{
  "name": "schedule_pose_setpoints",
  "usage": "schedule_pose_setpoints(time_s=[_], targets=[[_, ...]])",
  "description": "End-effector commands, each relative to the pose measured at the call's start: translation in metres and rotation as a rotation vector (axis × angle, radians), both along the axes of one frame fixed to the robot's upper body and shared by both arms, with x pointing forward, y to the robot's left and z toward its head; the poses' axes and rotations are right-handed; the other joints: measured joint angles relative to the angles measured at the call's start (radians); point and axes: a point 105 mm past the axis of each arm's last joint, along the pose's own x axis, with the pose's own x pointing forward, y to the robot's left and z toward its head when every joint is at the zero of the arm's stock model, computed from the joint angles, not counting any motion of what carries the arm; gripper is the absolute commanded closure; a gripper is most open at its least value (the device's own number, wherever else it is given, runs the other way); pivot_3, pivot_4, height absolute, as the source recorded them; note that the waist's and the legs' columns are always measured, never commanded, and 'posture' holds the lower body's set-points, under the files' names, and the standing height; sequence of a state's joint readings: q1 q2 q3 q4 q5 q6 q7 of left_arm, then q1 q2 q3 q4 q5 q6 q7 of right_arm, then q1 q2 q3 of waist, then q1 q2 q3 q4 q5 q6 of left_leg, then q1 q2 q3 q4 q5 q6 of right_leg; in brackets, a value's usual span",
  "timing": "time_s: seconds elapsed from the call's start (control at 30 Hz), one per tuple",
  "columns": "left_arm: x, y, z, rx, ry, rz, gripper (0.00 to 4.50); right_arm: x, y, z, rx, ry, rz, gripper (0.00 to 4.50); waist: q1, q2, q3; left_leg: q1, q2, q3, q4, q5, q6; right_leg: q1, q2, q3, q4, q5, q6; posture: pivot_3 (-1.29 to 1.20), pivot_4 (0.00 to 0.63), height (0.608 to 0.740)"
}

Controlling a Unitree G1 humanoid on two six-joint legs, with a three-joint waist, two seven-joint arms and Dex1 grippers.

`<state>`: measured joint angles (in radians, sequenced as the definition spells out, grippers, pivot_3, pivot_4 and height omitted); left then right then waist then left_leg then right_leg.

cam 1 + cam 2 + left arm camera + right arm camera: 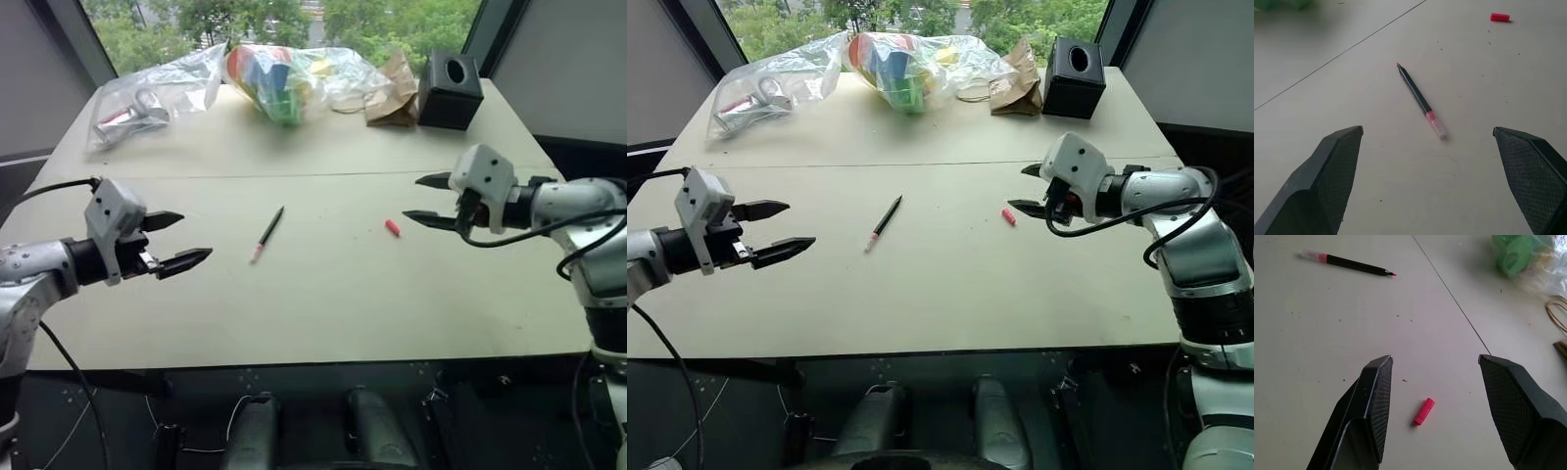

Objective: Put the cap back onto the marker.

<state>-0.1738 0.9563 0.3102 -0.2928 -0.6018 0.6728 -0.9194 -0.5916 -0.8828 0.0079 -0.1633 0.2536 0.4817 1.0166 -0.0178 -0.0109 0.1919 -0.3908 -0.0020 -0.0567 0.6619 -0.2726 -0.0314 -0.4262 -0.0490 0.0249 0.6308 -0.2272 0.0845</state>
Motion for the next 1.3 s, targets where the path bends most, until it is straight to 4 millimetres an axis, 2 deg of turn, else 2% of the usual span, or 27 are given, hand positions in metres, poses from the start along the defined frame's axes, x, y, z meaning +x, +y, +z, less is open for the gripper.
schedule_pose_setpoints(time_s=[0.03,0.13,1.0,1.17,1.3], targets=[[0.000,0.004,0.017,0.005,-0.054,0.001,0.05,-0.008,0.005,0.028,0.049,-0.070,0.024,1.63,0.000,0.000,0.000,0.000,0.000,0.000,0.000,0.000,0.000,0.000,0.000,0.000,0.000,0.000,0.000,0.00,0.150,0.740],[0.005,0.000,0.021,-0.014,-0.070,0.012,0.05,-0.010,0.010,0.027,0.055,-0.063,0.029,1.63,0.002,0.000,0.000,0.000,0.000,0.000,0.000,0.000,0.000,0.000,0.000,0.000,0.000,0.000,0.000,0.00,0.150,0.740],[0.011,-0.019,0.014,-0.042,-0.074,-0.009,0.05,-0.015,0.017,0.021,0.050,-0.056,0.030,1.63,0.004,-0.001,0.000,0.000,0.000,0.000,0.000,0.000,0.000,0.000,0.000,0.000,0.000,0.000,0.000,0.00,0.150,0.740],[0.035,-0.033,0.003,-0.083,-0.085,0.055,0.05,-0.015,0.021,0.016,0.054,-0.052,0.033,1.63,0.007,-0.001,0.000,-0.001,0.000,0.000,0.001,0.000,0.000,0.000,0.000,0.000,0.000,0.000,0.001,0.00,0.150,0.740],[0.057,-0.041,-0.015,-0.073,-0.086,0.152,0.05,-0.015,0.023,0.014,0.062,-0.052,0.030,1.63,0.004,-0.001,0.000,-0.001,-0.001,0.000,0.001,0.000,0.000,0.000,0.000,0.000,0.000,0.002,0.004,0.00,0.150,0.740]])
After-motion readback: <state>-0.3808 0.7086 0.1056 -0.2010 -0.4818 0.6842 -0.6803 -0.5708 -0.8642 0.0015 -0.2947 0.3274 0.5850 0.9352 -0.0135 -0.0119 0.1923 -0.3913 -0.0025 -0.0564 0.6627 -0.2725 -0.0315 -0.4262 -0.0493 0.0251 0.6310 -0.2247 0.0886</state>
